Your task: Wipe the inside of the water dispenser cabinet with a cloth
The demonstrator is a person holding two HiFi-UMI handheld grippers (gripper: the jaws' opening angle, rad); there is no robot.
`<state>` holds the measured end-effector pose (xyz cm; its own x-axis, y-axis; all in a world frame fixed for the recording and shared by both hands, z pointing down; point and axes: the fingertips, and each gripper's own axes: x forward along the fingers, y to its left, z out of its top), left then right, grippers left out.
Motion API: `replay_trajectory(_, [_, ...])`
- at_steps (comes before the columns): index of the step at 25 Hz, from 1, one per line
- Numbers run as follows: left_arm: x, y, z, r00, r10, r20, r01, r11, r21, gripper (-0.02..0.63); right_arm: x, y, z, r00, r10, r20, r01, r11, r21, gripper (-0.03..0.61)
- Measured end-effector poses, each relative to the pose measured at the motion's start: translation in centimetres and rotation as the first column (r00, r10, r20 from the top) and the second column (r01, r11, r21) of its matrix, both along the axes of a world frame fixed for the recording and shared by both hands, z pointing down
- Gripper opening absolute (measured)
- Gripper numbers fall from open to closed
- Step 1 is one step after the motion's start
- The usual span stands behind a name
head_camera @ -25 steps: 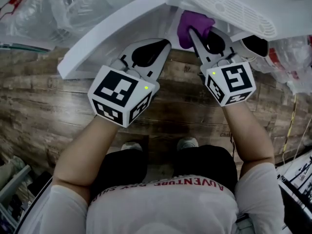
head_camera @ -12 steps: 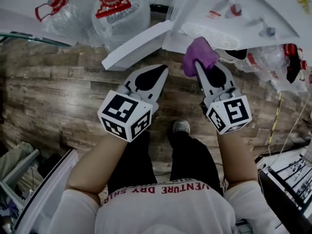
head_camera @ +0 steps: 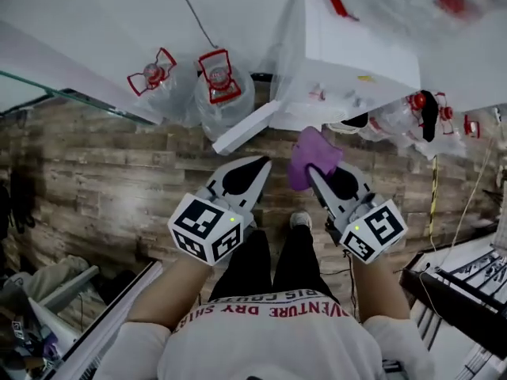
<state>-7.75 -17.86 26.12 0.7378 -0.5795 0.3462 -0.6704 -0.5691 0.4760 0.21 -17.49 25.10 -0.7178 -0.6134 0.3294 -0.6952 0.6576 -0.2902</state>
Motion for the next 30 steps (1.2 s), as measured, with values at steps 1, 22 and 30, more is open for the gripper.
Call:
replay_trajectory(1, [-0.3, 0.3, -2.0, 1.0, 0.017, 0.002, -0.017, 1.0, 0.014, 0.028, -0.5, 0.5, -2.3, 1.0, -0.004, 0.011, 0.004, 1.0, 0.017, 0.063])
replay_trajectory(22, [5.5, 21.1, -25.3, 0.996, 0.065, -0.062, -0.047, 0.966, 0.252, 0.028, 6.0, 22.0, -25.8, 0.972, -0.161, 0.171, 0.106, 0.95, 0.294, 0.063])
replay_trajectory(30, [10.3, 30.8, -27.9, 0.995, 0.096, -0.036, -0.08, 0.946, 0.314, 0.028, 11.0, 31.8, -29.1, 0.976, -0.137, 0.168, 0.067, 0.927, 0.369, 0.063])
